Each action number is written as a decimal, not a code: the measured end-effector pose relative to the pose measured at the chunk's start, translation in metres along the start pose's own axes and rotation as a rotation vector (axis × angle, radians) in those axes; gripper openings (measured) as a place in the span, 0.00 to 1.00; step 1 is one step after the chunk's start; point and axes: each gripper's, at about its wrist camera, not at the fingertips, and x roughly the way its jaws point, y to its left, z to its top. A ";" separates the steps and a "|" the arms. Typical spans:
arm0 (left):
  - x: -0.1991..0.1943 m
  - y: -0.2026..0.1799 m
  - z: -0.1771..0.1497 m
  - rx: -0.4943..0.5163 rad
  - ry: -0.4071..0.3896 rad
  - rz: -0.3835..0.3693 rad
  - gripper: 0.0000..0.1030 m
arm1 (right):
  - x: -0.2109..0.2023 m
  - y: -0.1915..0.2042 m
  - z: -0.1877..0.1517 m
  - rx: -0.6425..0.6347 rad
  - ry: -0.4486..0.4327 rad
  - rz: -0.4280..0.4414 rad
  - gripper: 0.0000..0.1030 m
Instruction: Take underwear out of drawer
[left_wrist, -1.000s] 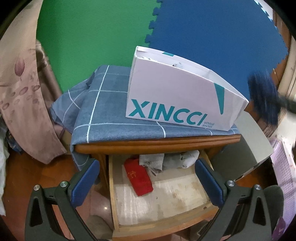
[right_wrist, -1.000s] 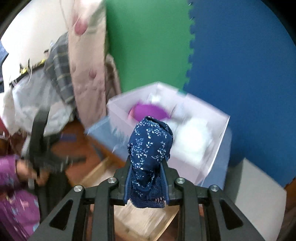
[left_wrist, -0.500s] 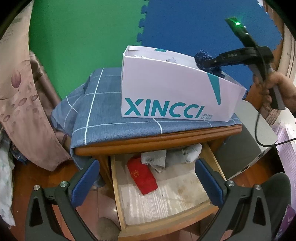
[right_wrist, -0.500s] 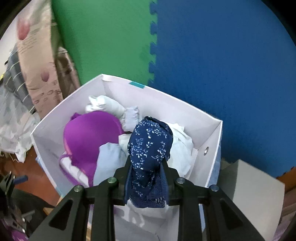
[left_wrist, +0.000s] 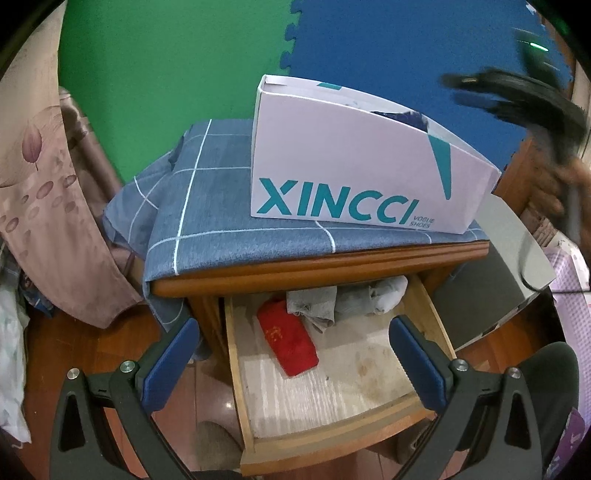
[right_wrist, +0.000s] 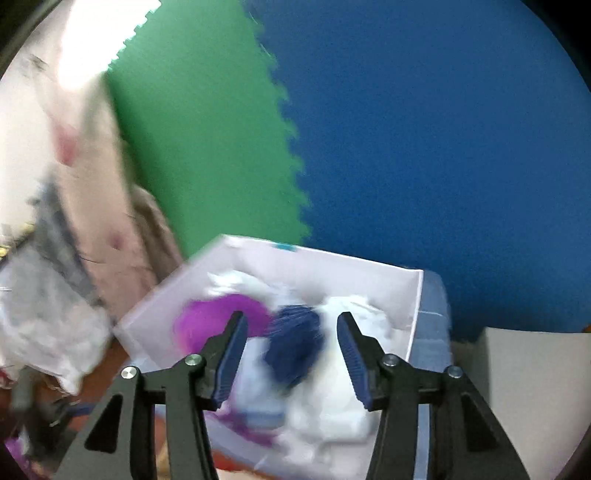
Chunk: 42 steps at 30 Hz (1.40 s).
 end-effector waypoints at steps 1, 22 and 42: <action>0.000 0.000 0.000 -0.001 0.000 0.002 0.99 | -0.014 0.006 -0.013 -0.020 -0.018 0.026 0.50; 0.028 -0.022 -0.010 0.129 0.130 0.030 0.99 | 0.000 0.056 -0.221 -0.404 0.328 -0.132 0.50; 0.186 -0.100 -0.054 0.360 0.490 0.305 0.86 | -0.055 -0.006 -0.190 -0.121 0.220 -0.100 0.50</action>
